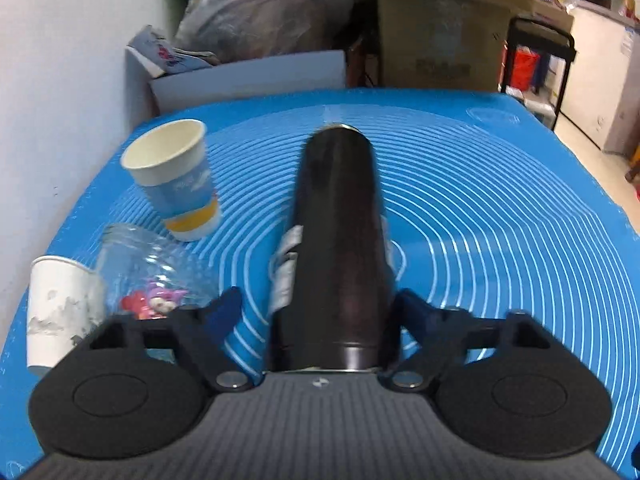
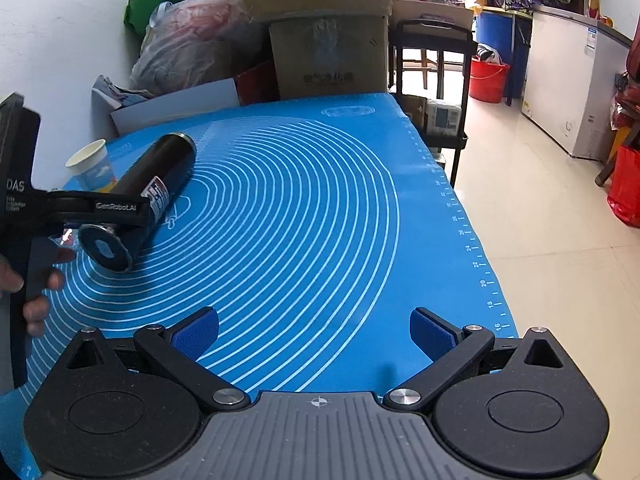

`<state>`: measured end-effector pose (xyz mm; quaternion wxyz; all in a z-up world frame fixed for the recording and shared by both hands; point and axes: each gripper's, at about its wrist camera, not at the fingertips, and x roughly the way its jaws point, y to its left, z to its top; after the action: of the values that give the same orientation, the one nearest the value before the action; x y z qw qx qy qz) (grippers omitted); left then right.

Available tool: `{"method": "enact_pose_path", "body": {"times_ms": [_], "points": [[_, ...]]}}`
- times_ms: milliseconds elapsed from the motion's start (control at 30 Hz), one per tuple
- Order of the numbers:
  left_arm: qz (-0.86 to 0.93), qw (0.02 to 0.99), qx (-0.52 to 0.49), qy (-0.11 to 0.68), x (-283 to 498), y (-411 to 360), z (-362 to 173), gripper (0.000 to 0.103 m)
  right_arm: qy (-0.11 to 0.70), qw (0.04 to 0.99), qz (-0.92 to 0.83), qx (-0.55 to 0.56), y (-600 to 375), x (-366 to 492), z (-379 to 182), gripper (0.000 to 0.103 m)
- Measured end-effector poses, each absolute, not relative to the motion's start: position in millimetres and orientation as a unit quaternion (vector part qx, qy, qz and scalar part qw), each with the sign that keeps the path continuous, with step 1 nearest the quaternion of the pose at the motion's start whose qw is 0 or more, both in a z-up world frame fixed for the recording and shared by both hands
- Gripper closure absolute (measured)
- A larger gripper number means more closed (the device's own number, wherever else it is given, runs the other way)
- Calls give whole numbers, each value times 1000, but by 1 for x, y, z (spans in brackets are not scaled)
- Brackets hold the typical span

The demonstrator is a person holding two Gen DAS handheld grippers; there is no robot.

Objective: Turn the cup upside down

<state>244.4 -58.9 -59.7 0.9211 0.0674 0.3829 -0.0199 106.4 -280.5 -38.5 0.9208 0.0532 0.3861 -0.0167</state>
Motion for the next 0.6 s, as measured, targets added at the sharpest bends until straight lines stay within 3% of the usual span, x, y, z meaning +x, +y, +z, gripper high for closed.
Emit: {"method": "enact_pose_path", "body": {"times_ms": [67, 600], "points": [[-21, 917, 83, 391, 247, -65, -63, 35, 390, 919, -18, 54, -281, 109, -42, 0], [-31, 907, 105, 406, 236, -66, -72, 35, 387, 920, -22, 53, -282, 104, -39, 0]]}}
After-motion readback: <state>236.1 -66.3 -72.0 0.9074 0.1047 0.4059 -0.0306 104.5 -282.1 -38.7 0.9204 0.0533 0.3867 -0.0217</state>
